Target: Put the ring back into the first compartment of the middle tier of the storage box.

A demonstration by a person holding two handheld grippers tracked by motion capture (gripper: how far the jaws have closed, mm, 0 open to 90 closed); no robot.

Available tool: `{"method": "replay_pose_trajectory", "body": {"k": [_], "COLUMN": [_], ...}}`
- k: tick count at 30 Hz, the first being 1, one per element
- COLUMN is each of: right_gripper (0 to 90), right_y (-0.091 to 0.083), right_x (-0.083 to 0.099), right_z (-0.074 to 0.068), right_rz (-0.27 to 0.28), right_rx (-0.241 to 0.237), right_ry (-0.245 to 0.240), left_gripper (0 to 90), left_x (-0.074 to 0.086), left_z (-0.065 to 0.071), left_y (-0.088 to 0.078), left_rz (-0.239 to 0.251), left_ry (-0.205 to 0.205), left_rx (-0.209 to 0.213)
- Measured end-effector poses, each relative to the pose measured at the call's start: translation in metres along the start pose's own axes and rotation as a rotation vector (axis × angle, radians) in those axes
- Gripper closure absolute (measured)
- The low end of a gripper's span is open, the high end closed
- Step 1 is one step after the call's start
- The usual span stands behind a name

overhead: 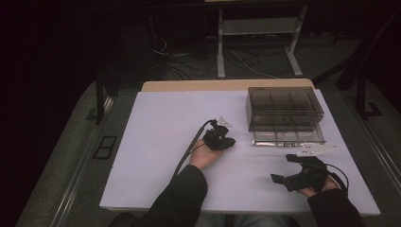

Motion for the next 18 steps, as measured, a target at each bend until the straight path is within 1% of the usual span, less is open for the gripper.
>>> {"method": "replay_pose_trajectory", "body": {"k": [3,4,5,6,7,12,17,18], "right_gripper": [0.0,0.0,0.0,0.0,0.0,0.0,0.0,0.0], "right_y": [0.0,0.0,0.0,0.0,0.0,0.0,0.001,0.001], "right_x": [0.0,0.0,0.0,0.0,0.0,0.0,0.0,0.0], "right_z": [0.0,0.0,0.0,0.0,0.0,0.0,0.0,0.0], "right_rz": [0.0,-0.001,-0.001,0.002,0.001,0.001,-0.001,-0.001], "right_rx": [0.0,0.0,0.0,0.002,0.001,0.002,0.001,0.001], "right_ry": [0.0,0.002,0.001,-0.003,-0.003,-0.001,-0.001,0.0], "left_gripper": [86.7,86.8,86.9,86.9,86.9,86.9,86.9,86.9], "left_x": [0.0,0.0,-0.001,-0.001,-0.001,-0.001,-0.004,-0.004], "left_z": [0.0,0.001,0.001,0.0,0.0,0.0,0.004,0.004], "left_y": [-0.001,-0.001,-0.002,-0.003,-0.004,-0.006,-0.013,-0.014], "left_rz": [0.0,0.013,0.015,0.007,0.005,0.012,0.027,0.024], "left_ry": [0.002,-0.008,-0.011,0.001,0.002,-0.006,0.005,0.014], "left_rx": [-0.001,-0.001,-0.001,0.0,0.002,0.003,0.006,0.006]}}
Point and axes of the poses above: each handheld gripper's, and its own axes: y roughly forward along the jaws, x roughly out of its underside, z roughly to its right, the point moved 2 cm from there along y, roughly forward along the jaws, and after that the axes turned 13 degrees about x, right-handed, at the moved point
